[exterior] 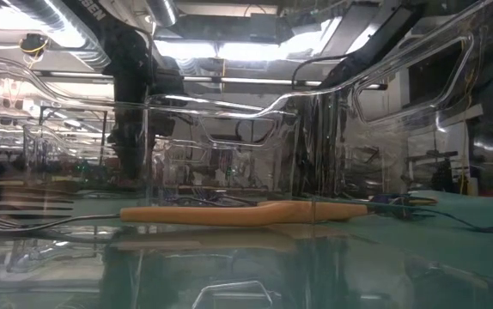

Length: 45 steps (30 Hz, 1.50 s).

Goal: Sort silverware by color (type)
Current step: Put the black fork into the top transparent bin

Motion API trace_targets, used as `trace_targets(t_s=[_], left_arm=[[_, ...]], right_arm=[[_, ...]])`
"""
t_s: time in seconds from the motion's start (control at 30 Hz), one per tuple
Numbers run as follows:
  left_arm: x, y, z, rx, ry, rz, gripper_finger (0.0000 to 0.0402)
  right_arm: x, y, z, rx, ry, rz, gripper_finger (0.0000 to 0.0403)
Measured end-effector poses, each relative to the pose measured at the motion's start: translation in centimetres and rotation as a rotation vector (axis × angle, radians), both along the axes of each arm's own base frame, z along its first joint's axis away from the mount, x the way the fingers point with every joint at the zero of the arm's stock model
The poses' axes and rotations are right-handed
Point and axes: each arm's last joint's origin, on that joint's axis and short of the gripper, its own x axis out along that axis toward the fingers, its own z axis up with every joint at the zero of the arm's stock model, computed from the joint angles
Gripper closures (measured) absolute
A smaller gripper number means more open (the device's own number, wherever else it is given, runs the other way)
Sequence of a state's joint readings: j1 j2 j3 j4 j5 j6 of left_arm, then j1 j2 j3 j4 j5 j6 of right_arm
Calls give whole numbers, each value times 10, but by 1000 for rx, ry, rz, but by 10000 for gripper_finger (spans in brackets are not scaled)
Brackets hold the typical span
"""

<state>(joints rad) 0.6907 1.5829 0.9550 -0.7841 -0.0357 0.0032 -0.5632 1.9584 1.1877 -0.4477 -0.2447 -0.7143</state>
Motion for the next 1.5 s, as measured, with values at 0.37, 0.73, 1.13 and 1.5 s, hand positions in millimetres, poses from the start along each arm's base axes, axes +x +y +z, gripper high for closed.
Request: trace_targets(t_s=[0.37, 0.73, 1.13, 1.5], left_arm=[[0, 0, 0, 3, -3, 0, 331], [1, 0, 2, 9, -19, 1, 331], [-7, -10, 34, 8, -177, -5, 331], [-2, -22, 43, -31, -257, -54, 331]], right_arm=[[1, 0, -6, 21, 3, 1, 289], [1, 0, -7, 14, 3, 2, 394], [1, 0, -2, 1, -3, 0, 398], [-4, 6, 37, -201, -2, -50, 401]])
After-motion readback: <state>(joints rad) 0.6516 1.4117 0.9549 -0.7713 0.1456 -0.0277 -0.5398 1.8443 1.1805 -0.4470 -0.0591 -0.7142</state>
